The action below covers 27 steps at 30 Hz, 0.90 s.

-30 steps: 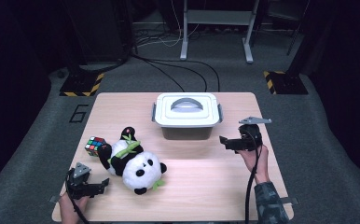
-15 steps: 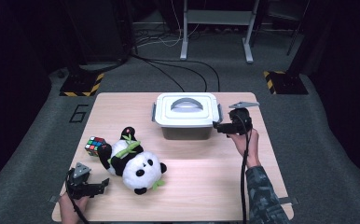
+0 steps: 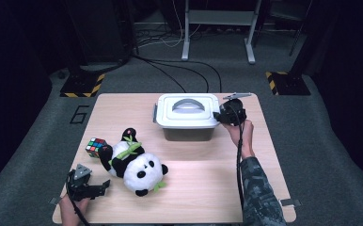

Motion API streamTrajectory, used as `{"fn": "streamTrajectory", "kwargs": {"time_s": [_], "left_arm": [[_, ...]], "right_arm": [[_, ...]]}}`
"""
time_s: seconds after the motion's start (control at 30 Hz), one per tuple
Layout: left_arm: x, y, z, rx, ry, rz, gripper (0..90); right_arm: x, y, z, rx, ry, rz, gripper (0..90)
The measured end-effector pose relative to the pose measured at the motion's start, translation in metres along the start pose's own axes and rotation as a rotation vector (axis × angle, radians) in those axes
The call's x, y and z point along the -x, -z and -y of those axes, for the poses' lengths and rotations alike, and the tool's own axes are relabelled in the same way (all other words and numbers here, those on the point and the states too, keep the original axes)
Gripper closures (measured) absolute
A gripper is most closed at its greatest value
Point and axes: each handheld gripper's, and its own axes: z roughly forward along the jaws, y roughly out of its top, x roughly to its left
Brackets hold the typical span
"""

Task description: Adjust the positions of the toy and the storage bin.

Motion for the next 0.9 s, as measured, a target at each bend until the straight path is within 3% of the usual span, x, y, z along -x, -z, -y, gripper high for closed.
{"fn": "streamTrajectory", "kwargs": {"time_s": [0.07, 0.27, 0.3, 0.33, 0.37, 0.43, 0.57, 0.77, 0.9], "left_arm": [[0.000, 0.000, 0.000, 0.000, 0.000, 0.000, 5.1], [0.000, 0.000, 0.000, 0.004, 0.000, -0.002, 5.3], [0.000, 0.000, 0.000, 0.003, -0.003, -0.002, 5.3], [0.000, 0.000, 0.000, 0.003, -0.003, -0.002, 5.4], [0.000, 0.000, 0.000, 0.004, -0.002, -0.002, 5.6], [0.000, 0.000, 0.000, 0.002, -0.001, -0.001, 5.7], [0.000, 0.001, 0.000, -0.009, -0.002, 0.005, 6.1], [0.000, 0.001, 0.000, -0.006, -0.003, 0.003, 6.2], [0.000, 0.001, 0.000, -0.008, -0.003, 0.004, 6.2]], "right_arm": [[-0.005, 0.000, -0.001, -0.007, -0.010, 0.027, 61.3], [-0.007, 0.001, -0.001, -0.007, -0.016, 0.048, 63.8], [-0.009, 0.002, -0.001, -0.008, -0.018, 0.056, 65.9], [-0.010, 0.004, -0.002, 0.000, -0.019, 0.038, 79.7], [-0.011, 0.004, -0.002, -0.004, -0.036, 0.022, 76.9], [-0.015, 0.004, -0.002, -0.009, -0.018, 0.050, 74.5], [-0.016, 0.003, -0.003, -0.006, -0.025, 0.062, 66.4], [-0.001, 0.011, -0.001, 0.077, -0.071, 0.116, 68.3], [0.011, 0.009, 0.001, 0.055, -0.092, 0.144, 69.8]]}}
